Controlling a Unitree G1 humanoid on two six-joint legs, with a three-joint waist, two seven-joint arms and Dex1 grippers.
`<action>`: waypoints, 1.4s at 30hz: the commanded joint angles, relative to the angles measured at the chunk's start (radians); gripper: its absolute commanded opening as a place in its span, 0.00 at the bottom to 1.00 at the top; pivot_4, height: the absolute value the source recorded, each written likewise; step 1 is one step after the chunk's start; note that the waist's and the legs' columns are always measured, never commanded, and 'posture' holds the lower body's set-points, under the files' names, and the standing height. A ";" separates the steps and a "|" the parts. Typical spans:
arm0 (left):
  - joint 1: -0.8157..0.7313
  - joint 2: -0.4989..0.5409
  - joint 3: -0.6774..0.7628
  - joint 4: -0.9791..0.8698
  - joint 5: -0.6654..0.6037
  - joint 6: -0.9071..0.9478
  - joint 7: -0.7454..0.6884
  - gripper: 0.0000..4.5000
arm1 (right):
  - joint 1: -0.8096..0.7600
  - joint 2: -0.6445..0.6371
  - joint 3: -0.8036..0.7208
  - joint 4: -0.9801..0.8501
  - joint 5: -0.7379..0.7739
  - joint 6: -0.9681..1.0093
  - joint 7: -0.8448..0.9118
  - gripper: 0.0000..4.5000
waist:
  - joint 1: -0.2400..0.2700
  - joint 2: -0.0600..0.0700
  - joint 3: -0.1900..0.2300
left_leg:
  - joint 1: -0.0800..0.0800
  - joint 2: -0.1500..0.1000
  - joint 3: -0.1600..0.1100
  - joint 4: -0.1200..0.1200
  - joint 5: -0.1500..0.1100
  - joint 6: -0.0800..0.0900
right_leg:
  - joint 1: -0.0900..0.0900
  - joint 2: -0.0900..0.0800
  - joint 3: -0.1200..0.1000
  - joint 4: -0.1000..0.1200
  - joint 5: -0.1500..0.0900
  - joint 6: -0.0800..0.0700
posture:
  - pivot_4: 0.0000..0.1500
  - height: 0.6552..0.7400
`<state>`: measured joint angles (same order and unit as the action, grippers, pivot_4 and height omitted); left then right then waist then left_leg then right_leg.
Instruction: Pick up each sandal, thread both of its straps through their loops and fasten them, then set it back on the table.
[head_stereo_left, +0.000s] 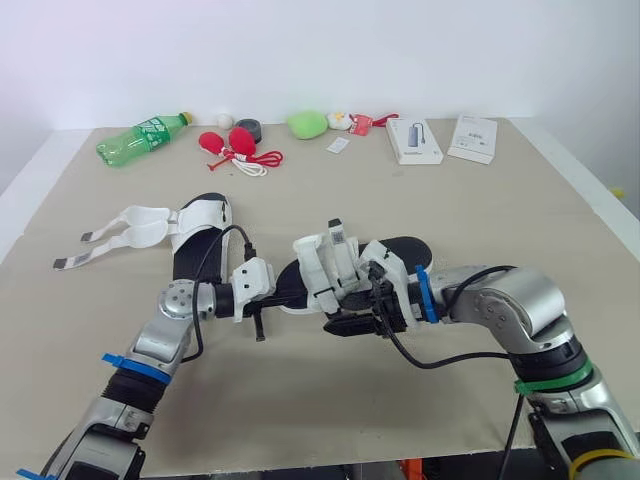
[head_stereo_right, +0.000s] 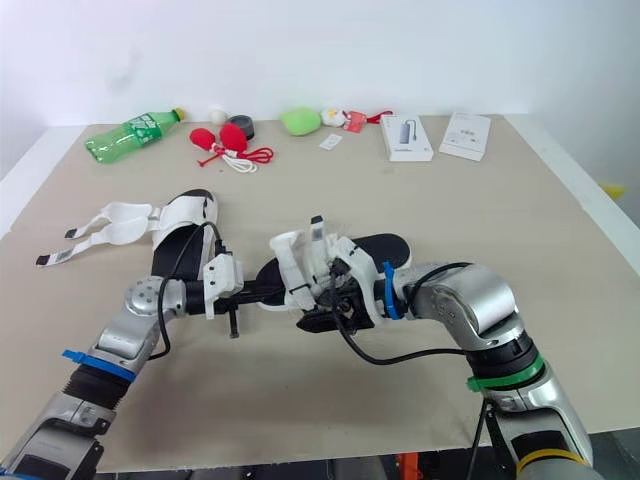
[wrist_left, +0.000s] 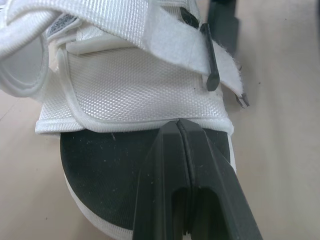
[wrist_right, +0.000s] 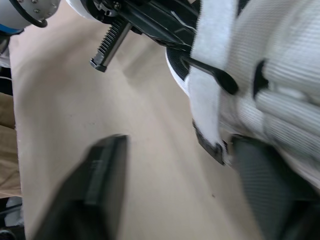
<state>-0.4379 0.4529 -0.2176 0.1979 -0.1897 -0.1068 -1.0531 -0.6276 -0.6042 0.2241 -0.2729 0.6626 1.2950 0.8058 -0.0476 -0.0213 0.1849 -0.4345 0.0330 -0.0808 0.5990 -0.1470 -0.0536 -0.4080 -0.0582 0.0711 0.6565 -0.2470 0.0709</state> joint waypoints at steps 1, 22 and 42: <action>-0.004 -0.001 0.018 0.005 0.001 0.001 0.009 0.00 | -0.015 0.014 -0.051 0.018 0.019 0.033 -0.023 0.35 | 0.000 0.000 0.000 | 0.000 0.000 0.000 0.000 0.000 0.000 | 0.000 0.000 0.000 0.000 0.000 0.001 | 1.00 1.00; 0.012 -0.013 0.048 -0.005 -0.031 0.062 0.028 0.00 | 0.116 -0.121 -0.005 -0.056 0.114 0.166 0.046 0.01 | 0.001 0.000 0.000 | -0.002 0.000 0.000 0.000 0.000 0.000 | 0.001 0.000 0.000 -0.004 0.002 0.004 | 1.00 1.00; 0.042 -0.036 0.037 0.001 -0.013 0.038 0.043 0.00 | 0.105 -0.166 -0.022 -0.083 0.192 0.186 0.096 0.01 | 0.002 0.000 0.000 | -0.002 0.000 0.000 0.000 0.000 0.000 | 0.001 0.000 0.000 -0.006 0.003 0.005 | 1.00 1.00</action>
<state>-0.4109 0.4121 -0.1789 0.1982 -0.2154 -0.0667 -1.0096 -0.5250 -0.7458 0.1939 -0.3125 0.8219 1.4696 0.8719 -0.0453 -0.0217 0.1846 -0.4367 0.0329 -0.0812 0.5990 -0.1472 -0.0535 -0.4069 -0.0583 0.0709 0.6509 -0.2443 0.0759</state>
